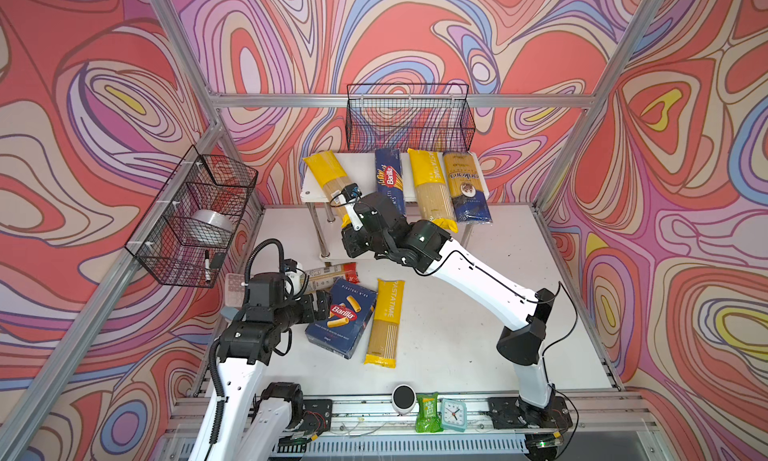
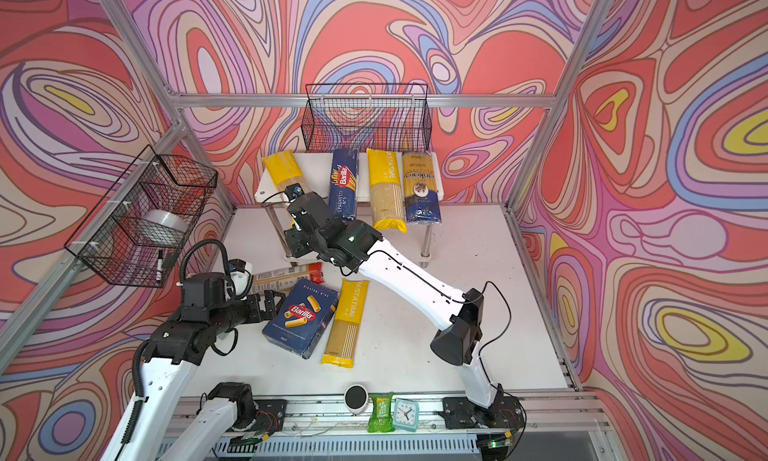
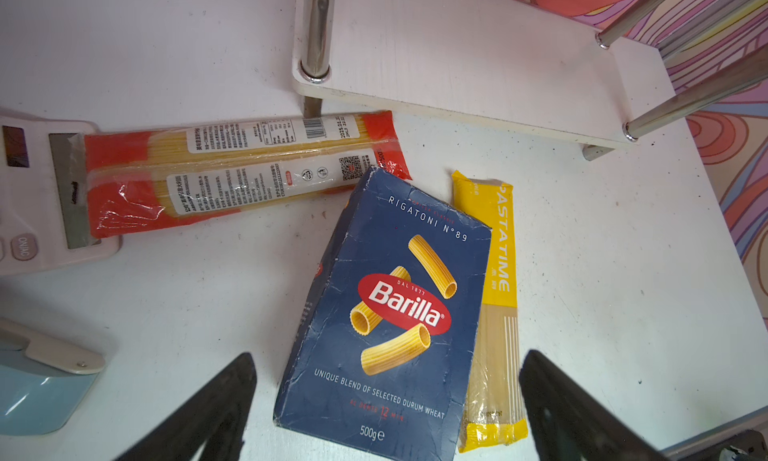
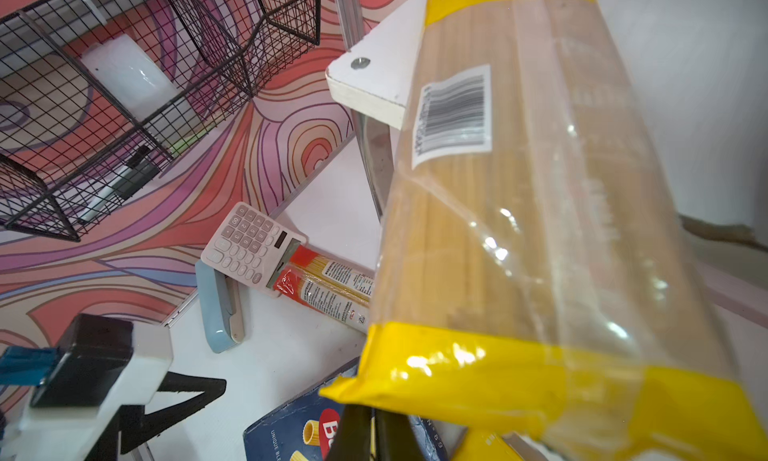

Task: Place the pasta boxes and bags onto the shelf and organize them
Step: 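Withdraw the right gripper from the shelf back over the table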

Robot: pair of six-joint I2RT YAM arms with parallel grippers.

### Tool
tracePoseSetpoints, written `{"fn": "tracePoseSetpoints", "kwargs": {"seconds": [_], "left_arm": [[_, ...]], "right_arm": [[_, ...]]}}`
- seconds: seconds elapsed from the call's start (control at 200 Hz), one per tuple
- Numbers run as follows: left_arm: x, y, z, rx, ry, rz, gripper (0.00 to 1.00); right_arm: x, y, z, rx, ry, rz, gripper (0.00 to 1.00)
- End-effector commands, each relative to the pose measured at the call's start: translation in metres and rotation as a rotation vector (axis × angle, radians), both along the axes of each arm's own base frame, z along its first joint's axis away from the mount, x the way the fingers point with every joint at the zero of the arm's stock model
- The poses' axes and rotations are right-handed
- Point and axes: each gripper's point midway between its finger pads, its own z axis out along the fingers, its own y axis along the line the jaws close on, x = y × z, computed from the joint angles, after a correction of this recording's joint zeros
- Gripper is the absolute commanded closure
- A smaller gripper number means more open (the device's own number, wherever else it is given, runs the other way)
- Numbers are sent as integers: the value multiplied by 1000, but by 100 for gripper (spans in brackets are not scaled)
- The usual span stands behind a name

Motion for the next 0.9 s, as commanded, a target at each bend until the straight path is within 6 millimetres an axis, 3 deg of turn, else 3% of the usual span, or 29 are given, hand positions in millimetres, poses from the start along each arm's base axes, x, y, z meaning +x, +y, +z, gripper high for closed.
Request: {"fn": "tracePoseSetpoints", "kwargs": {"seconds": [0.0, 0.15, 0.23, 0.396, 0.501, 0.516, 0.526, 0.611, 0.706, 0.896], "left_arm": [[-1, 1, -1, 4, 3, 13, 0], [-1, 3, 0, 8, 0, 18, 0], [-1, 3, -1, 9, 3, 20, 0], [1, 3, -6, 9, 32, 25, 0], [4, 9, -15, 1, 81, 90, 0], [5, 8, -17, -14, 87, 97, 0], [6, 7, -18, -25, 92, 100, 0], [13, -8, -34, -138, 131, 94, 0], [19, -10, -56, -175, 170, 130, 0], [21, 5, -78, -119, 147, 207, 0]], "right_arm": [[5, 7, 6, 20, -14, 24, 96], [10, 15, -1, 25, 7, 49, 94], [5, 16, -6, 10, 27, 75, 86], [-31, 0, -8, -27, 63, 121, 66], [-63, -25, -2, -16, 56, 102, 61], [-67, -28, -5, -12, 63, 100, 60], [-70, -33, 4, 10, 57, 98, 60], [-90, -61, -5, 49, 98, 80, 56], [-104, -97, -28, 41, 155, 6, 54], [-131, -157, -85, 53, 276, -123, 50]]}}
